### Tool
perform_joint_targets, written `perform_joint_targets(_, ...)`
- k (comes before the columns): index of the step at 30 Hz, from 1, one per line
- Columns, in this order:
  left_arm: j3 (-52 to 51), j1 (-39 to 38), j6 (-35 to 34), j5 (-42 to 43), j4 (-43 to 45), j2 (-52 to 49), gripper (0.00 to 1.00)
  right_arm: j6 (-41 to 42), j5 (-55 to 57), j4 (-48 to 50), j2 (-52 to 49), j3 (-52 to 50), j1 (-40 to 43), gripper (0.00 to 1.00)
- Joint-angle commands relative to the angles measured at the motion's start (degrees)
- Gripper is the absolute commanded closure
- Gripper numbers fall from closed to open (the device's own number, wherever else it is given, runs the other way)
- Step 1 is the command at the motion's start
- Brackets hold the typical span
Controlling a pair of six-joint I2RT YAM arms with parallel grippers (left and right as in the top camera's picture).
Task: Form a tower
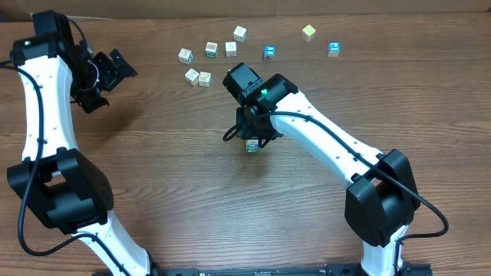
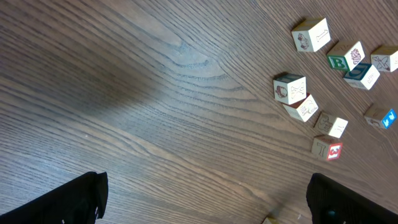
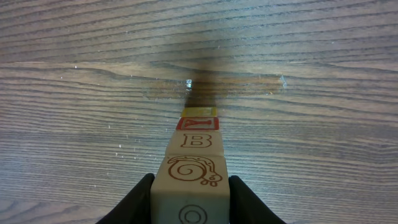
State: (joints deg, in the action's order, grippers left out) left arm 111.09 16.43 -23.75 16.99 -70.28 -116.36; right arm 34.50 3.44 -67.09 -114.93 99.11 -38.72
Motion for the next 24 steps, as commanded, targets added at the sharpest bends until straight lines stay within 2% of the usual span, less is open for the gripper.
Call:
perform_joint_targets(1, 0.8, -0.3, 1.0, 0.4, 0.1, 0.2, 0.00, -0.1, 1.0, 0.2, 0.0, 1.9, -0.3, 0.66)
perform_joint_targets(18, 0.8, -0.3, 1.0, 0.4, 0.1, 0.2, 0.00, -0.3, 1.0, 0.9, 0.0, 1.9, -0.3, 0.68)
perform_joint_targets(24, 0.8, -0.3, 1.0, 0.4, 0.1, 0.2, 0.00, -0.3, 0.9, 0.9, 0.0, 1.9, -0.3, 0.65)
